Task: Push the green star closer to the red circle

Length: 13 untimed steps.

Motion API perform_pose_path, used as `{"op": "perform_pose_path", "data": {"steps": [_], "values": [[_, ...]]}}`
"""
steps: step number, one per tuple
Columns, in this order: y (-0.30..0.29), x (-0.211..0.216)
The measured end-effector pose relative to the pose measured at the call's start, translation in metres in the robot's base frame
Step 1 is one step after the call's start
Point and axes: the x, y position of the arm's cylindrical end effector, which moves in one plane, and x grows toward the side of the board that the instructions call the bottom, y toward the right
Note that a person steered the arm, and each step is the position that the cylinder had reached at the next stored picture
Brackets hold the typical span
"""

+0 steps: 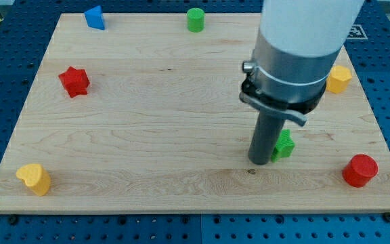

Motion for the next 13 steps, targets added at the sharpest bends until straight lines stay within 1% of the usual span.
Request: {"op": "perform_pose_path", "data": {"steps": [2, 3, 5, 6, 7, 9, 10, 11, 12, 13], "values": [[0.04, -0.013], [0.043, -0.016], [0.041, -0.046], [0.043, -0.045], [0.03, -0.048], [0.019, -0.075], [0.035, -0.075], [0.07, -0.055], [0.106, -0.048], [0.115, -0.048]]}}
